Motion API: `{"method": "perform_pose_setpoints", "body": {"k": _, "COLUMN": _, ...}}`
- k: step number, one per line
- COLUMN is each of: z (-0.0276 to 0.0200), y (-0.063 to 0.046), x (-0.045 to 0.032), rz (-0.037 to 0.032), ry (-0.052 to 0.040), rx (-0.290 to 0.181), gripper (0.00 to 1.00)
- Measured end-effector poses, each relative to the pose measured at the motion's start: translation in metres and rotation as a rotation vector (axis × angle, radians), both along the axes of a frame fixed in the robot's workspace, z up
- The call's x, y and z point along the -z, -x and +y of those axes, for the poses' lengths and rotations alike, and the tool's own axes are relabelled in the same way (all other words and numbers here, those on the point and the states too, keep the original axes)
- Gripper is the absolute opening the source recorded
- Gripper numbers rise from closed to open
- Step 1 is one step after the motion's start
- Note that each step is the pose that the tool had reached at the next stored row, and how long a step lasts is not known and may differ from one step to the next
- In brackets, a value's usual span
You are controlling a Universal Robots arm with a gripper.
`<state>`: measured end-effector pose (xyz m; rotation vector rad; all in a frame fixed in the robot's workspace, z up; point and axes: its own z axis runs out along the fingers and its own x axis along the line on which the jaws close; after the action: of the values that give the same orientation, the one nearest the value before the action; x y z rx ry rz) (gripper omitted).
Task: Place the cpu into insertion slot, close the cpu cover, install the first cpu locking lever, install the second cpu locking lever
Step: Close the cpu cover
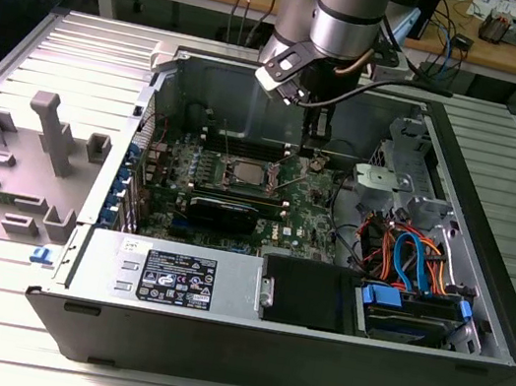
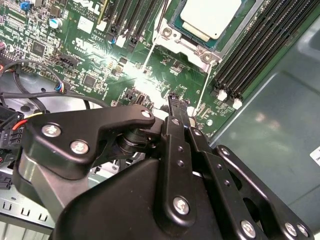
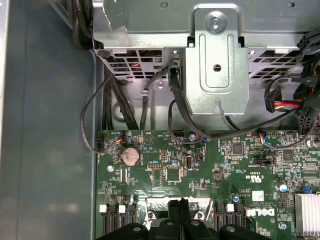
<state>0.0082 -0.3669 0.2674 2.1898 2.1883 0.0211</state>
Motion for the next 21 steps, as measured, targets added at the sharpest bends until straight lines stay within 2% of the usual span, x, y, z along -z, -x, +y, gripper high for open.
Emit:
{"method": "perform_pose_setpoints", "body": {"k": 12, "z": 0.0, "y": -0.002, "x": 0.0, "rz": 0.0, "ry": 0.0, "rx": 0.0, "gripper": 0.11}}
{"method": "perform_pose_setpoints", "body": {"k": 21, "z": 0.0, "y": -0.015, "x": 0.0004, "rz": 0.0, "ry": -0.0001, "rx": 0.0, "gripper": 0.11}}
